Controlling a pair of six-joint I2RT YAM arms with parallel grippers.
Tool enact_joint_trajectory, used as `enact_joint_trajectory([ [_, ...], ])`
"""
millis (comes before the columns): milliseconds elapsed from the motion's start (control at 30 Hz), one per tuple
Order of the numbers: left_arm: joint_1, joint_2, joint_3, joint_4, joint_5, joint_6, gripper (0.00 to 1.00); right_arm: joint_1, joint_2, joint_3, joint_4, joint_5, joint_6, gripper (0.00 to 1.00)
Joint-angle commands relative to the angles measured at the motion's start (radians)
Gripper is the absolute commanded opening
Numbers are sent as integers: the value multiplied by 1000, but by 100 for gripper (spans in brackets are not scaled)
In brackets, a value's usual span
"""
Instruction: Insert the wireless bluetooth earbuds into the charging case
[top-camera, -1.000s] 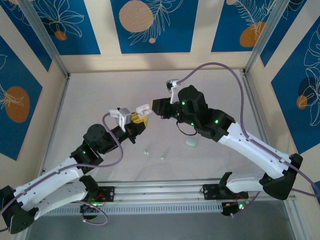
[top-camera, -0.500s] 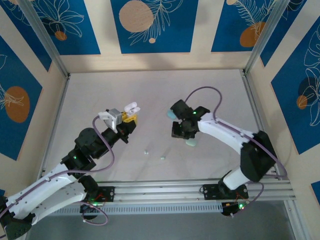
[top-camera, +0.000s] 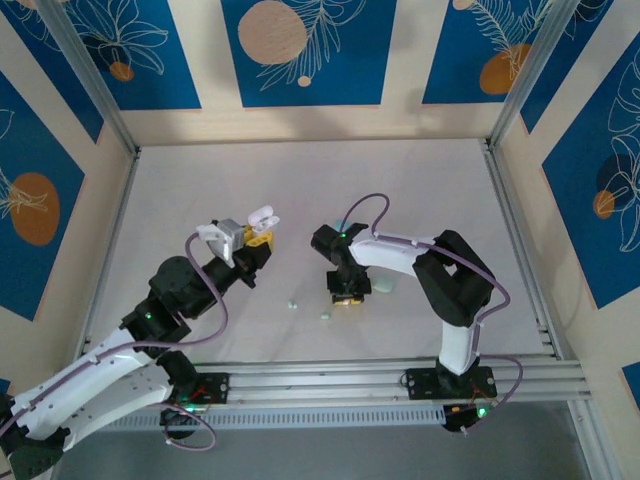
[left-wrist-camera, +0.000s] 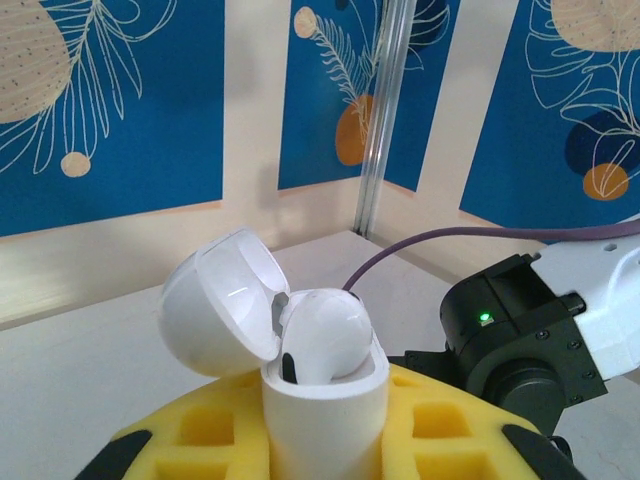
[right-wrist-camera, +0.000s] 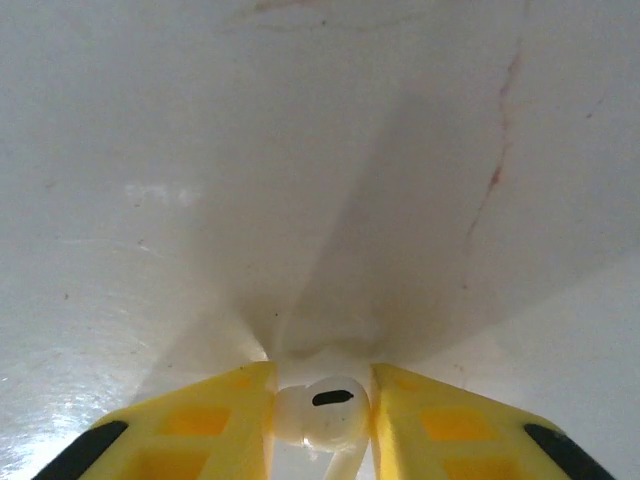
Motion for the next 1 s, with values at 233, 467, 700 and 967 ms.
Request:
enact_joint_trajectory([
  [233,-4,-6,22,21,-17,22,20,17,46,50,-88,-26,-19,35],
  [467,-4,-9,19,20,-19,20,20,15,60,48,-79,-37,14,33],
  [700,-4,-11,19,13,-20,19,21,19,50,59,-81,-20,42,28],
  [967,-4,18,19,27,5,2,21,22,-226,117,-120,117,29,27],
])
